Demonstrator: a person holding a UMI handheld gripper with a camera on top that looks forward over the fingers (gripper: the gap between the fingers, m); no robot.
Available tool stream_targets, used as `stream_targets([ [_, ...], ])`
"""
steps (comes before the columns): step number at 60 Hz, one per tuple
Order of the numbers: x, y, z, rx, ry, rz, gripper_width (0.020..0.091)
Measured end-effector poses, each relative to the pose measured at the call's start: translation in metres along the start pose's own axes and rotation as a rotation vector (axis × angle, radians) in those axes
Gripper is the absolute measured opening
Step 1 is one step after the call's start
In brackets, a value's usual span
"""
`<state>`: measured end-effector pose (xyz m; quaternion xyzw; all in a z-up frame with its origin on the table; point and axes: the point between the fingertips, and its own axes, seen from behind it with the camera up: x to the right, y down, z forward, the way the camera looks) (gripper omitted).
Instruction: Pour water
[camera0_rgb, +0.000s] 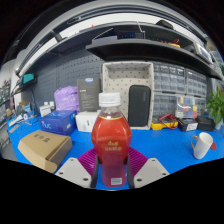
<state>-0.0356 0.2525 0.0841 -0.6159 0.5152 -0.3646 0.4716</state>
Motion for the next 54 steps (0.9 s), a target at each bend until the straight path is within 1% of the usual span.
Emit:
stream_targets([
  [2, -0.002, 0.0, 0.0, 0.007, -0.005, 0.01, 0.0408],
  [3, -0.001, -0.001, 0.0, 0.015, -0.002, 0.014, 0.0416],
  [4, 0.0, -0.001, 0.0, 0.022, 0.001, 0.019, 0.0379],
  [10, 0.002, -0.004, 0.0, 0.047, 0.016, 0.03, 0.0295],
  [12, 0.004, -0.003, 0.001, 0.054, 0.016, 0.025, 0.0303],
  [13, 0.003, -0.003, 0.001, 0.056, 0.017, 0.023, 0.0264],
  [19, 0.003, -0.003, 0.001, 0.061, 0.027, 0.01, 0.0263],
  [26, 0.006, -0.003, 0.002, 0.04, 0.028, 0.039, 0.0262],
  [31, 0.014, -0.004, 0.005, 0.029, 0.022, 0.133, 0.0263],
  [39, 0.038, -0.008, 0.009, -0.013, 0.029, 0.395, 0.0263],
  [44, 0.061, -0.02, 0.009, 0.003, 0.028, 0.575, 0.0264],
  [54, 0.109, -0.06, 0.001, 0.068, 0.002, 0.926, 0.0264],
])
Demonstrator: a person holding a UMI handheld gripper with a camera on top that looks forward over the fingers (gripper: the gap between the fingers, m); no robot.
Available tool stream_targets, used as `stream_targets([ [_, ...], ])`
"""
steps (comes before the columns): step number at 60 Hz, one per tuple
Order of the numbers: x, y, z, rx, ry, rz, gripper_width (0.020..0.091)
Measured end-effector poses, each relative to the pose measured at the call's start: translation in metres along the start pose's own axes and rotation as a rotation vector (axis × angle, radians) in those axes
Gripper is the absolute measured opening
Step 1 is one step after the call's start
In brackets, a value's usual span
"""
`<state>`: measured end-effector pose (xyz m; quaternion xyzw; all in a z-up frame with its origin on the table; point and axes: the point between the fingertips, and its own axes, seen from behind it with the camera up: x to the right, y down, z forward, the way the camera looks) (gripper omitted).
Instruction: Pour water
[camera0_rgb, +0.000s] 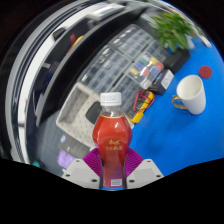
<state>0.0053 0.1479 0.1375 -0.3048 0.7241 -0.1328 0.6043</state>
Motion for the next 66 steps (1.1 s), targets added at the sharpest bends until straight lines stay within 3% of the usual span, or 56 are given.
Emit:
stream_targets([
  [21, 0.037, -0.097, -0.009, 0.013, -0.067, 0.64, 0.0262],
  [41, 0.059, -0.12, -0.009, -0.02, -0.108, 1.126, 0.0262],
  [55, 0.067, -0.113, -0.006, -0.074, -0.073, 1.158, 0.0262],
  [66, 0.059, -0.12, -0.009, -0.092, -0.055, 0.846, 0.0263],
])
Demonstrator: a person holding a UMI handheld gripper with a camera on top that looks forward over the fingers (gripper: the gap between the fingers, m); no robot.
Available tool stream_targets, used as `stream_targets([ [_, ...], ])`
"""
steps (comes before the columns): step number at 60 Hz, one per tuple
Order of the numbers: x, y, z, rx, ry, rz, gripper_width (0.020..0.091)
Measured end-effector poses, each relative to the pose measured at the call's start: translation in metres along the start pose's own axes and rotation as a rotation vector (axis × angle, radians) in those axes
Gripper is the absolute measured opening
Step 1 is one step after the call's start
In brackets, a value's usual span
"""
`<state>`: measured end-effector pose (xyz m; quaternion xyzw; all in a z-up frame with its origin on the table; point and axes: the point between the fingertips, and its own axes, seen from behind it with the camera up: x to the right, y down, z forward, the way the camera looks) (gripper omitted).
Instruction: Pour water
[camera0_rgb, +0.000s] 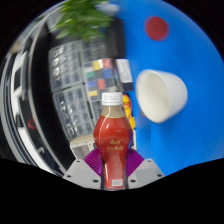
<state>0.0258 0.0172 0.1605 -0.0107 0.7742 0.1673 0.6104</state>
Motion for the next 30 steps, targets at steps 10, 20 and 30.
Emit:
stream_targets([
  [10, -0.062, -0.028, -0.022, 0.048, 0.005, -0.529, 0.0267],
  [20, -0.121, -0.081, -0.041, 0.191, -0.01, -0.985, 0.0282],
  [30, -0.118, -0.149, -0.052, 0.302, 0.105, -1.312, 0.0282],
])
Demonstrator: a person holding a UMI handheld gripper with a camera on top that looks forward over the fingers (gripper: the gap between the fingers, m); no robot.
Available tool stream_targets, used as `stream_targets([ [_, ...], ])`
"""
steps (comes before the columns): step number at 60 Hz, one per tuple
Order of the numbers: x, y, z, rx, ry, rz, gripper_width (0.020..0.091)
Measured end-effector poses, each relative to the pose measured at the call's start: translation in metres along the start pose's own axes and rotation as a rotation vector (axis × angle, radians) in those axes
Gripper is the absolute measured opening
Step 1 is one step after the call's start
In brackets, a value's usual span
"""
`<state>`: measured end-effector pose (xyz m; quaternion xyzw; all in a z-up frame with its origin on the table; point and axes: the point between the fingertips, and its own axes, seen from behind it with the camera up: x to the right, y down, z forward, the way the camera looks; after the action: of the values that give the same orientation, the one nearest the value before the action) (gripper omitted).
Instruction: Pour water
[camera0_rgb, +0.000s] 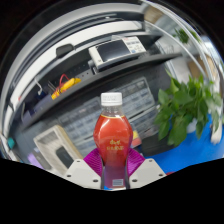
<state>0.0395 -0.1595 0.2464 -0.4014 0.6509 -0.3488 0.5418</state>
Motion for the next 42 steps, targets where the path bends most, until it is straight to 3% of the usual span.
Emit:
stream_targets([
  [9, 0.074, 0.01, 0.009, 0.012, 0.108, -0.28, 0.0281],
  [28, 0.174, 0.092, 0.028, -0.118, 0.189, -0.412, 0.0292],
  [29, 0.171, 0.084, 0.031, -0.06, 0.172, -0.411, 0.0301],
  [30, 0.171, 0.084, 0.032, -0.049, 0.165, -0.404, 0.0299],
  [42, 0.17, 0.087, 0.031, -0.045, 0.149, -0.411, 0.0317],
])
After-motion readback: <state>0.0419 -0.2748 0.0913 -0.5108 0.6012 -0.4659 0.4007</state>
